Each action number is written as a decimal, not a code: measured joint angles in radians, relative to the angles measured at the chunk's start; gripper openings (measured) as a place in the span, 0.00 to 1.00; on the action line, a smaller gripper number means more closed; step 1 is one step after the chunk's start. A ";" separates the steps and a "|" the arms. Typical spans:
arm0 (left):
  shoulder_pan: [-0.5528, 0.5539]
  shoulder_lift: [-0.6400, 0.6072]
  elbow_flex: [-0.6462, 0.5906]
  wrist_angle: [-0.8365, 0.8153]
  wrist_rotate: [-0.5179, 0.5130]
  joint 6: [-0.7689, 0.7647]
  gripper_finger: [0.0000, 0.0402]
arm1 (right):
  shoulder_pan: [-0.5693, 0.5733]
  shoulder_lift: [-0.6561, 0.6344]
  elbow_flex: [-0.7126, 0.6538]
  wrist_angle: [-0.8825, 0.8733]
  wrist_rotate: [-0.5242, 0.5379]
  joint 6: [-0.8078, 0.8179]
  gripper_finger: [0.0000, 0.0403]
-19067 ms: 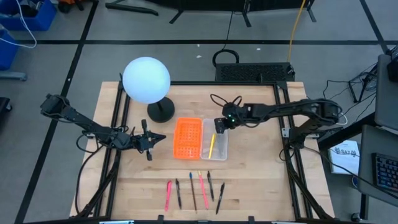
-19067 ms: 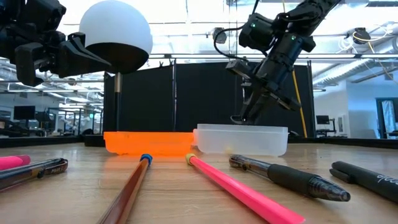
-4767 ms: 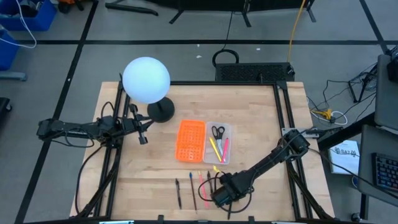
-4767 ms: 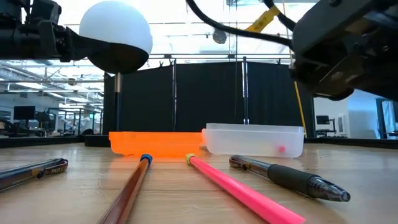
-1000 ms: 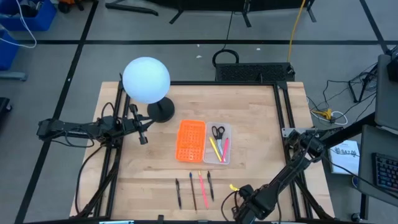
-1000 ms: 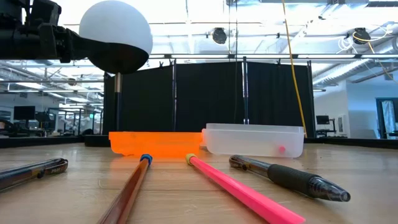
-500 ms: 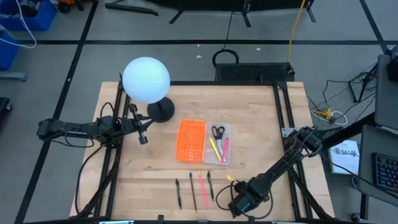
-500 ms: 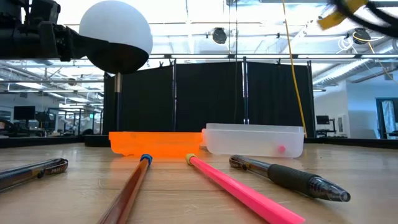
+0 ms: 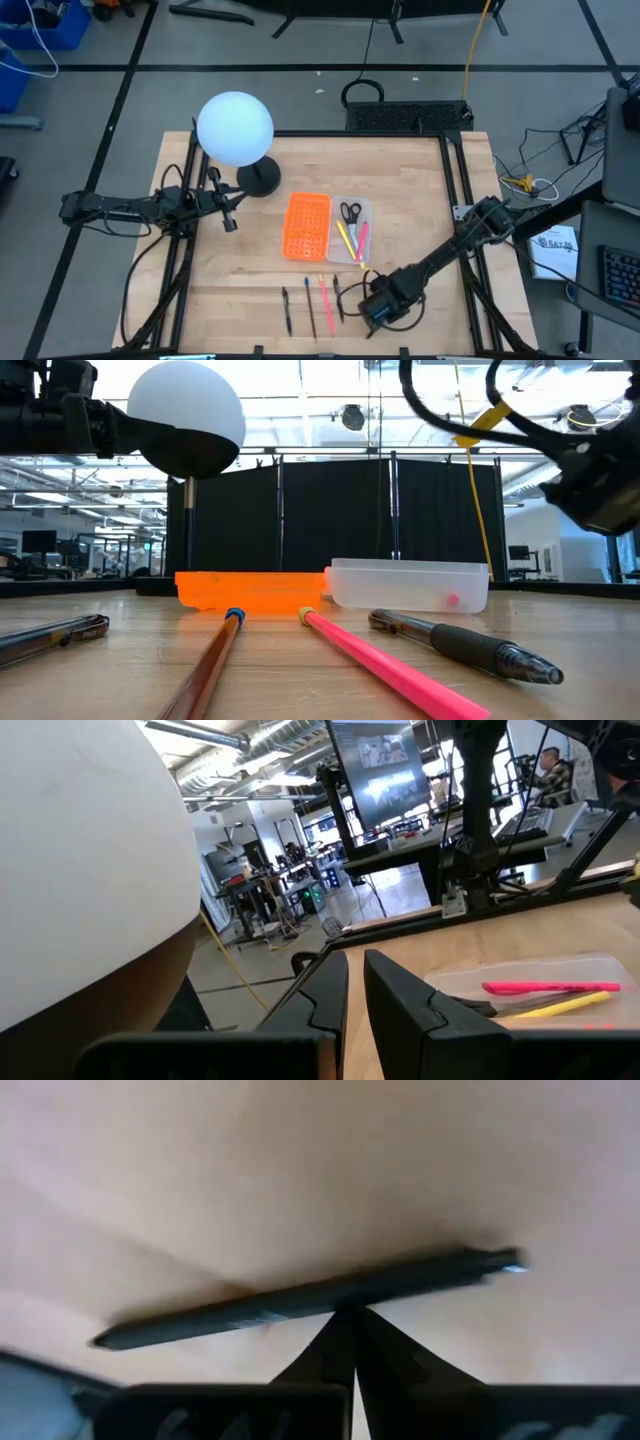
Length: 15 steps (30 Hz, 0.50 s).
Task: Pick & place school supplies into a supply box
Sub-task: Put the right black pen into the orange supply box
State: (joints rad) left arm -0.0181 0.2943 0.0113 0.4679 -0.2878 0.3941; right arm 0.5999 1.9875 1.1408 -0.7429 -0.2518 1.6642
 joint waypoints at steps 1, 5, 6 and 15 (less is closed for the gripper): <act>0.000 0.000 0.000 0.000 0.000 0.000 0.12 | -0.003 0.000 0.000 -0.019 0.005 -0.001 0.00; 0.000 0.000 0.000 0.000 0.000 -0.001 0.12 | -0.006 -0.001 0.001 -0.065 0.018 -0.012 0.00; 0.000 0.000 0.000 0.000 0.000 -0.001 0.12 | -0.006 -0.002 0.001 -0.072 0.027 -0.021 0.00; 0.000 0.000 0.000 0.000 0.000 -0.004 0.12 | -0.025 -0.004 0.002 -0.104 0.127 -0.116 0.00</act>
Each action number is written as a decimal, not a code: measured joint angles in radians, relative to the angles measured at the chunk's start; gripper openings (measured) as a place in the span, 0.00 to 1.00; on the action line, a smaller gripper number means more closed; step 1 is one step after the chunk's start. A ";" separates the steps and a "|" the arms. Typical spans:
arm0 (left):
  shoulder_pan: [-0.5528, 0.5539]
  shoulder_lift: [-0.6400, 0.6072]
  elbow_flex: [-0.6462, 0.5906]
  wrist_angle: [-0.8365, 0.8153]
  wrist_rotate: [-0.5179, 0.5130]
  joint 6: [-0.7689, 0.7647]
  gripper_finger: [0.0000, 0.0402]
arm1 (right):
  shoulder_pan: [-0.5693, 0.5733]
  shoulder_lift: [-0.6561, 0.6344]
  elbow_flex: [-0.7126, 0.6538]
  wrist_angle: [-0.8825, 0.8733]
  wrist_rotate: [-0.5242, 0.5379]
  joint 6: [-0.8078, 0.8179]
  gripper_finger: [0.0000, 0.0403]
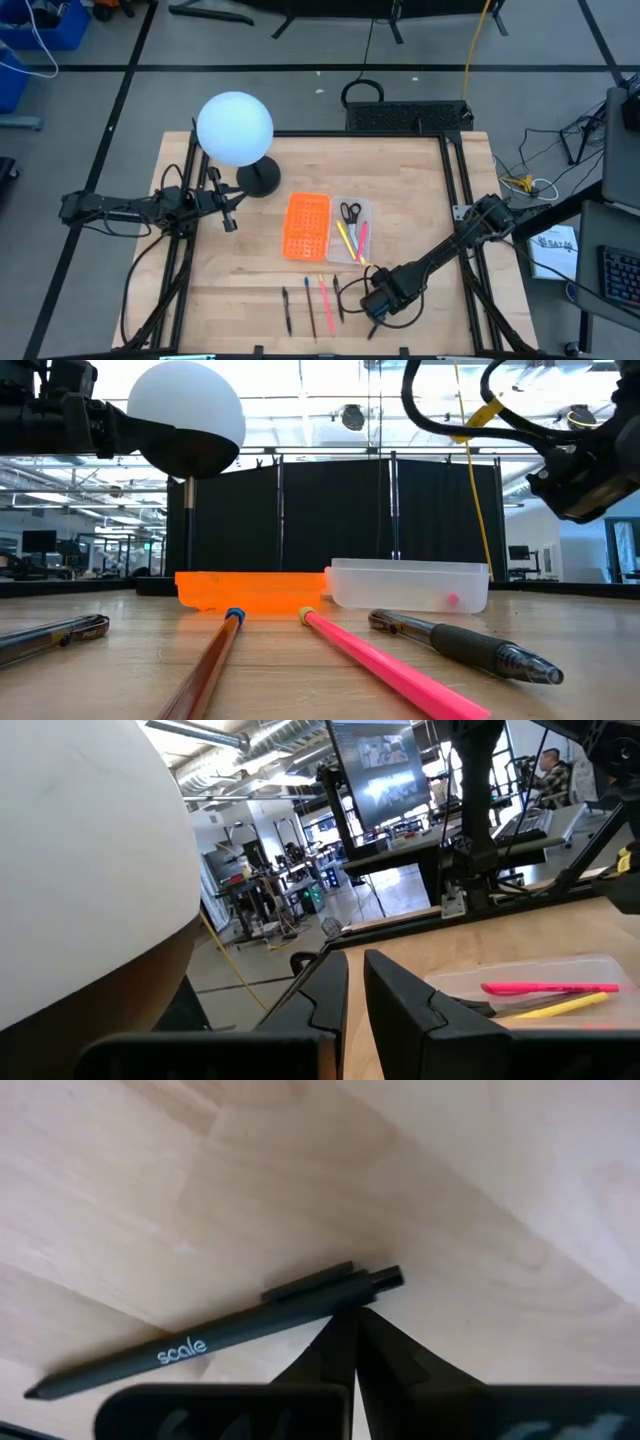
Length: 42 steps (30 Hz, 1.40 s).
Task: Pick & place school supplies into a supply box
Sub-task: Put the right black pen into the orange supply box
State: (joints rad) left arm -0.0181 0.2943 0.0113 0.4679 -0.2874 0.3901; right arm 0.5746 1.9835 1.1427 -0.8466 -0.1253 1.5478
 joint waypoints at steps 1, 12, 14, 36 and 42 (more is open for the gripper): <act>0.000 0.000 0.000 0.000 0.000 0.000 0.12 | -0.006 0.000 0.000 -0.001 0.001 -0.013 0.00; 0.000 0.000 0.000 0.000 0.000 -0.001 0.12 | -0.061 0.000 0.003 0.020 0.004 -0.170 0.00; 0.000 0.000 0.000 0.000 0.000 -0.001 0.12 | -0.064 0.000 0.012 0.022 0.020 -0.200 0.00; 0.000 0.000 0.000 -0.001 0.000 -0.001 0.12 | -0.055 -0.237 0.040 -0.104 0.111 0.131 0.00; 0.000 0.000 0.000 -0.020 0.000 -0.008 0.12 | 0.035 -0.305 0.035 0.076 0.056 0.495 0.00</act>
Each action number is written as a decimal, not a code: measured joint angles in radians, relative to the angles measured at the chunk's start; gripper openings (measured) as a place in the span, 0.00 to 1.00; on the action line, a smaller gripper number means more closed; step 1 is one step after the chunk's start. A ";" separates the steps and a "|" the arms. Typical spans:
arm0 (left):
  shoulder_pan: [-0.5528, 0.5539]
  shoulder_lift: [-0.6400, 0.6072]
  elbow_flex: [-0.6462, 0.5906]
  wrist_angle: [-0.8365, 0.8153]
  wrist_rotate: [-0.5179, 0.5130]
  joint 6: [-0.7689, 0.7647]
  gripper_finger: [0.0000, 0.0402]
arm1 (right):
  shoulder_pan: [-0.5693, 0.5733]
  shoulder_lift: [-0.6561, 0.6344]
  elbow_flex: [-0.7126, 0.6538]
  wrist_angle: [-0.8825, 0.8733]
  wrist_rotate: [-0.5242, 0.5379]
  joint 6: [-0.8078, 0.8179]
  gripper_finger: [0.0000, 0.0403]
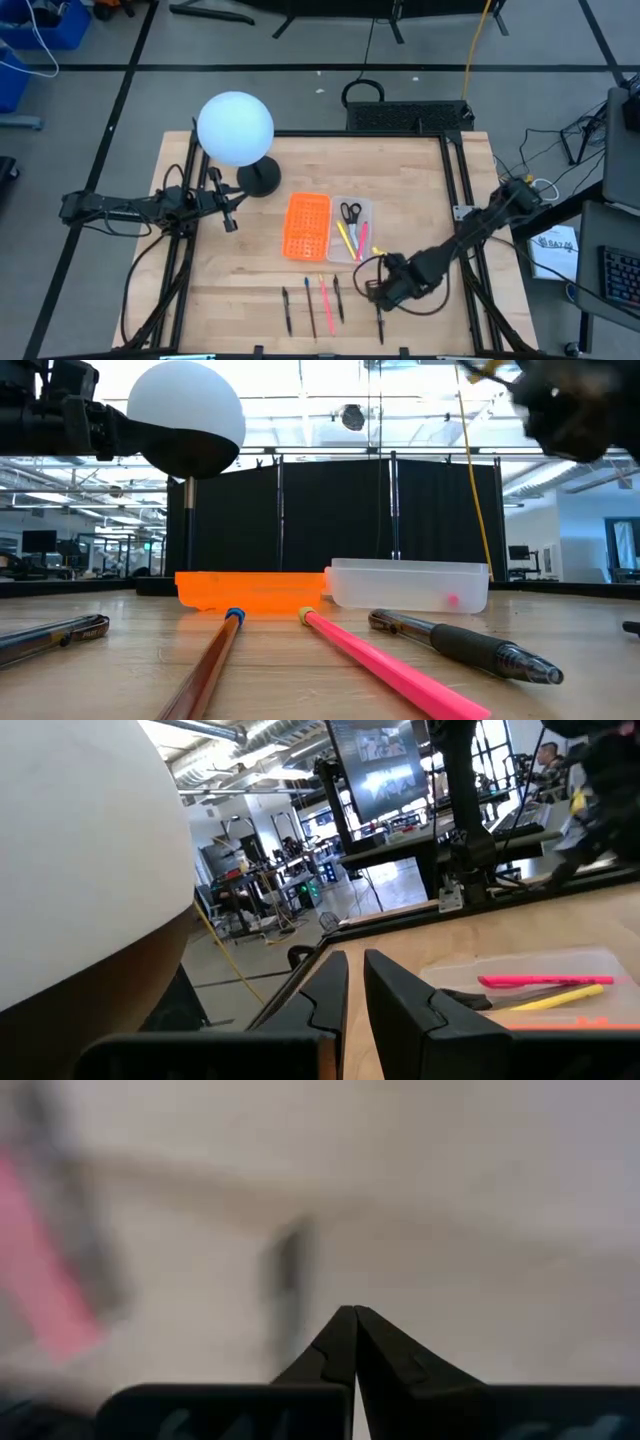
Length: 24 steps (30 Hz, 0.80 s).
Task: Pick & place school supplies into a supply box
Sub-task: Put the right black pen into the orange supply box
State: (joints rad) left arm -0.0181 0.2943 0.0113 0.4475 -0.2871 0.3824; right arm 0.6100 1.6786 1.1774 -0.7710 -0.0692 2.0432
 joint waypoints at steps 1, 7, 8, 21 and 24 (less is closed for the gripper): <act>0.000 0.000 0.000 -0.004 0.000 0.000 0.12 | 0.009 -0.003 0.004 0.036 0.007 0.011 0.00; 0.000 0.000 0.000 -0.011 0.000 -0.019 0.12 | 0.071 0.040 0.003 0.264 0.174 -0.005 0.12; 0.000 0.000 0.000 -0.011 0.000 -0.019 0.12 | 0.073 0.048 0.006 0.296 0.190 -0.014 0.16; 0.000 0.000 0.000 -0.009 -0.001 -0.014 0.12 | 0.133 0.142 0.248 0.057 0.146 0.114 0.37; 0.000 0.000 0.000 -0.010 -0.002 -0.014 0.12 | 0.139 0.191 0.374 -0.035 0.132 0.127 0.34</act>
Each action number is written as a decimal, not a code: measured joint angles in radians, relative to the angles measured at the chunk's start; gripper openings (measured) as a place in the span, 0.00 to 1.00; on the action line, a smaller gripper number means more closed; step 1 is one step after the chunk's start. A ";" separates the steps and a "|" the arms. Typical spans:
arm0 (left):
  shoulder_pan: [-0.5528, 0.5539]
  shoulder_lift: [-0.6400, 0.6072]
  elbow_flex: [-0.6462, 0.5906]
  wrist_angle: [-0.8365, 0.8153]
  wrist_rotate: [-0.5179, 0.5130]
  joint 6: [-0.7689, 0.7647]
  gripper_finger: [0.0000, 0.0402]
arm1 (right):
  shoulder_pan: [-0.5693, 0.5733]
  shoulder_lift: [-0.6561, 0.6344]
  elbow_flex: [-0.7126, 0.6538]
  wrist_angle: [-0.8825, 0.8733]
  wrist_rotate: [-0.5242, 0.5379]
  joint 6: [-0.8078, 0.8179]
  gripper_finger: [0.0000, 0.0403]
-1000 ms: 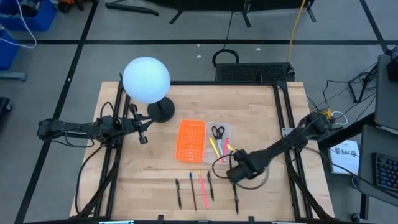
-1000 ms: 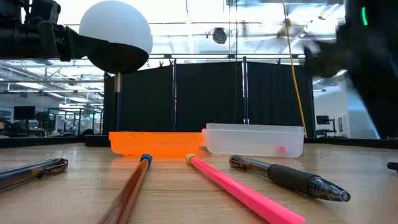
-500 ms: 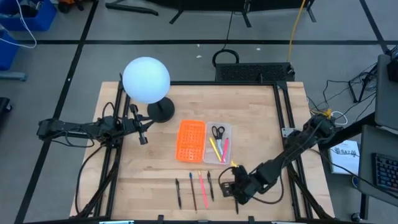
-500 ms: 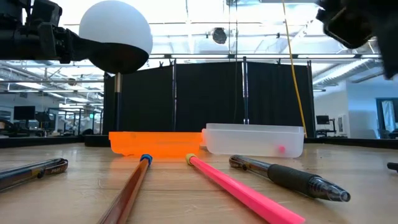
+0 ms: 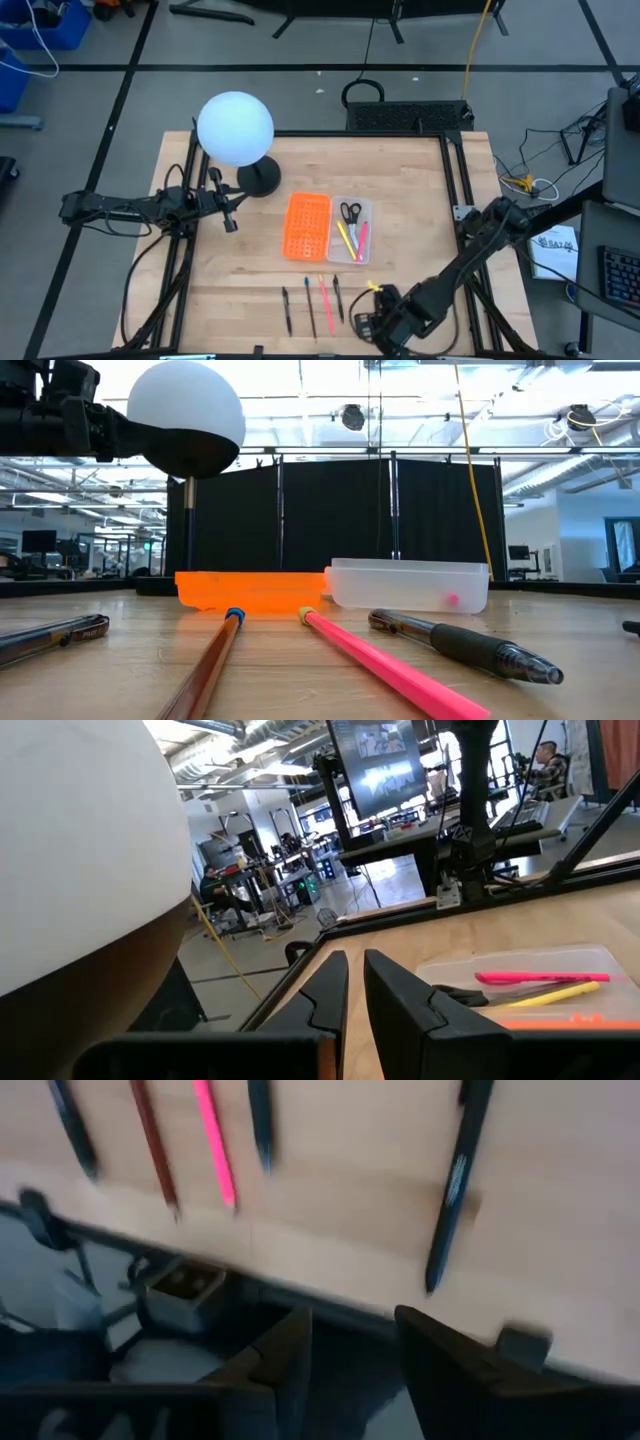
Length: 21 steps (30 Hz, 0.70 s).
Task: Pick & place school supplies into a supply box
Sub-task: Put the right black pen into the orange supply box
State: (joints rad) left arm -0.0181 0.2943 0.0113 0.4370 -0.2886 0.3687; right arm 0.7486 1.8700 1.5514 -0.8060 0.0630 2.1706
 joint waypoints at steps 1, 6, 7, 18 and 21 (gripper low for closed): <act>0.000 0.000 0.000 -0.001 0.000 0.000 0.12 | 0.000 0.028 0.040 -0.030 -0.025 -0.008 0.33; 0.000 0.000 0.000 -0.017 -0.001 0.003 0.12 | -0.008 0.152 0.181 -0.203 -0.091 -0.021 0.27; 0.000 0.000 0.000 -0.017 -0.001 0.002 0.12 | -0.012 0.171 0.197 -0.226 -0.091 -0.026 0.26; 0.000 0.000 0.000 -0.017 0.000 -0.005 0.12 | -0.030 0.289 0.205 -0.301 -0.091 -0.083 0.25; 0.000 0.000 0.000 -0.017 -0.001 -0.005 0.12 | -0.035 0.304 0.205 -0.318 -0.093 -0.096 0.25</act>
State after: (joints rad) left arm -0.0181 0.2943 0.0113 0.4202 -0.2891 0.3637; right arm 0.7131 2.1737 1.7565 -1.1244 -0.0296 2.0741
